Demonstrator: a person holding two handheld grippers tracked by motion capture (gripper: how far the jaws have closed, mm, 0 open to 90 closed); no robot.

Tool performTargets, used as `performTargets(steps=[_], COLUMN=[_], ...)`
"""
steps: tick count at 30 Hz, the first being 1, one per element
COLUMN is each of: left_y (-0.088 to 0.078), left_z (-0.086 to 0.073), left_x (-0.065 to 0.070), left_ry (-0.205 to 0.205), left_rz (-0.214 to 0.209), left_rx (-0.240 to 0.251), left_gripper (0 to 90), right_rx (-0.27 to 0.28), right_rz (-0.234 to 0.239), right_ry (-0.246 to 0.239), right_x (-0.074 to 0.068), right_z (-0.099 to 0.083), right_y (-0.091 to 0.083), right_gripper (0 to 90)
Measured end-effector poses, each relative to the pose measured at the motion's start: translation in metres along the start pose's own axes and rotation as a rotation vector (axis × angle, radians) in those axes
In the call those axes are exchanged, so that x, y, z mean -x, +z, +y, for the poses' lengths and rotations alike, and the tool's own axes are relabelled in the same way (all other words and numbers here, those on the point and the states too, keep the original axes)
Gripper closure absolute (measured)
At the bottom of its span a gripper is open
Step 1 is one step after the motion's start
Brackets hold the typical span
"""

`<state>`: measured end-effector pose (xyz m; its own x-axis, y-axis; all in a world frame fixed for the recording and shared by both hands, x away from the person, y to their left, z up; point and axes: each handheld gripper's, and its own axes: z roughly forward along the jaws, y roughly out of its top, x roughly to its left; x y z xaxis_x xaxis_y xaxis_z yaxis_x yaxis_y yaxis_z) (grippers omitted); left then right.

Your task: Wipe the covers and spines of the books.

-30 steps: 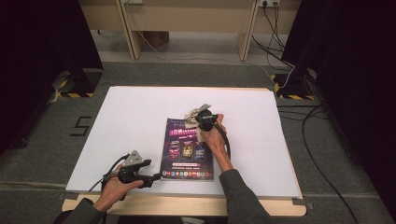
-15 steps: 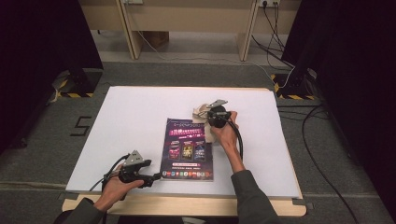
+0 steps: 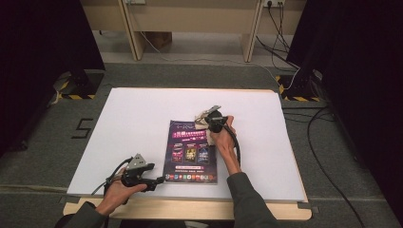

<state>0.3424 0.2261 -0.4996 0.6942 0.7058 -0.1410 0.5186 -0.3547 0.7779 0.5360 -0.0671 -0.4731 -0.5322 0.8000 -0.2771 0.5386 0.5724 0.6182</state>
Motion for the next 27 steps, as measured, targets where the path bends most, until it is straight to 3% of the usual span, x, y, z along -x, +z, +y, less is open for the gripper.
performTargets(steps=[3,5,7,10,13,17,20,24,26,27], left_y=[0.001,0.001,0.001,0.001,0.001,0.001,0.001,0.001,0.001,0.001], left_z=[0.000,0.000,0.000,0.000,0.000,0.000,0.000,0.000,0.000,0.000], left_x=[0.000,0.000,0.000,0.000,0.000,0.000,0.000,0.000,0.001,0.001], left_ry=[0.001,0.002,0.005,0.003,0.008,0.008,0.004,0.000,0.000,0.000], left_rz=[-0.001,-0.001,-0.001,-0.001,0.003,0.003,0.001,0.000,0.003,0.003], left_rx=[-0.004,-0.005,-0.005,-0.007,-0.010,-0.013,-0.013,-0.009,-0.012,-0.012], left_gripper=[26.7,26.7,26.7,26.7,26.7,26.7,26.8,26.8,26.8,26.8], right_rx=[0.001,0.014,0.011,0.034,0.041,0.059,0.086,0.076,0.072,0.066], right_rz=[0.008,0.050,0.048,0.096,0.106,0.146,0.203,0.202,0.195,0.171], right_ry=[0.011,0.025,-0.004,-0.041,-0.086,-0.086,-0.094,-0.124,-0.111,-0.105], right_x=[-0.001,-0.006,-0.016,-0.032,-0.047,-0.058,-0.068,-0.078,-0.075,-0.073], right_z=[0.001,0.002,0.005,0.011,0.019,0.029,0.035,0.039,0.039,0.040], right_y=[-0.001,-0.001,-0.001,-0.001,0.001,0.006,0.009,0.007,0.009,0.010], right_gripper=[76.6,76.4,76.4,76.3,76.2,76.1,76.0,76.2,76.2,76.2])
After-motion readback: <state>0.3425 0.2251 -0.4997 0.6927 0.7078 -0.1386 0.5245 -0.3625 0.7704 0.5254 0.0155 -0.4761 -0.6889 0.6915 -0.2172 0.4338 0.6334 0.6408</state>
